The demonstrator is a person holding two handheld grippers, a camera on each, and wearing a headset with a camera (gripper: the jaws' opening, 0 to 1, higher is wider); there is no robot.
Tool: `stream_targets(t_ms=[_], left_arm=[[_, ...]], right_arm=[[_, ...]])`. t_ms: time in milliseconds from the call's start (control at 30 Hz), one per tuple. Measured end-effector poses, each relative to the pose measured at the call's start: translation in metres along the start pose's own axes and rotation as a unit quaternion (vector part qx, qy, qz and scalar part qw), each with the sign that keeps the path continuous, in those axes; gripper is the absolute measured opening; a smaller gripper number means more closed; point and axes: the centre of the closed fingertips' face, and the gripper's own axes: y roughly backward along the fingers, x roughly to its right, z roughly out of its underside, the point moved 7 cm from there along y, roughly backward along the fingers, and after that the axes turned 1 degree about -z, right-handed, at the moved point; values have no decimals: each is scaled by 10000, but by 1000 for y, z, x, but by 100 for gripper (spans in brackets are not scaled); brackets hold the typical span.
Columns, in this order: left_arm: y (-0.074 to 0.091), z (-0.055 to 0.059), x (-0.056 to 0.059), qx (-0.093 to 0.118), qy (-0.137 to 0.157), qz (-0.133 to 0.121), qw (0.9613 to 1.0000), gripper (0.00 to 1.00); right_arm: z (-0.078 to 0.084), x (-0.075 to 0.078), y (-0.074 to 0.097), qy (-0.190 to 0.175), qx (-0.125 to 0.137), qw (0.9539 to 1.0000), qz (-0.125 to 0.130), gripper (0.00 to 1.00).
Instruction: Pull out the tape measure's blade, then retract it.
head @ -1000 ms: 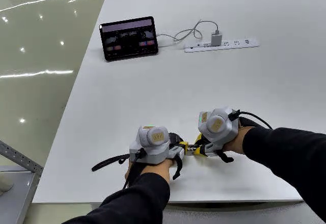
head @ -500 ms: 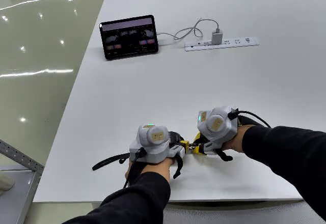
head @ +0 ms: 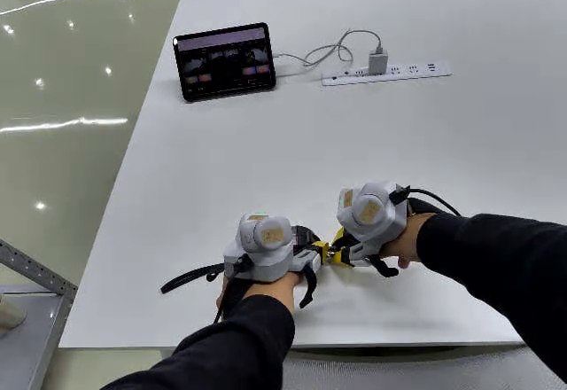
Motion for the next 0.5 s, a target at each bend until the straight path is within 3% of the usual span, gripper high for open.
stream_targets(t_ms=[267,500], left_arm=[[0,-1,-1,0,4,17,10000,59],[0,-1,-2,-26,18,32,10000,59]], right_arm=[[12,0,6,68,222,9997,19,12],[5,-1,3,163,226,9996,71,10]])
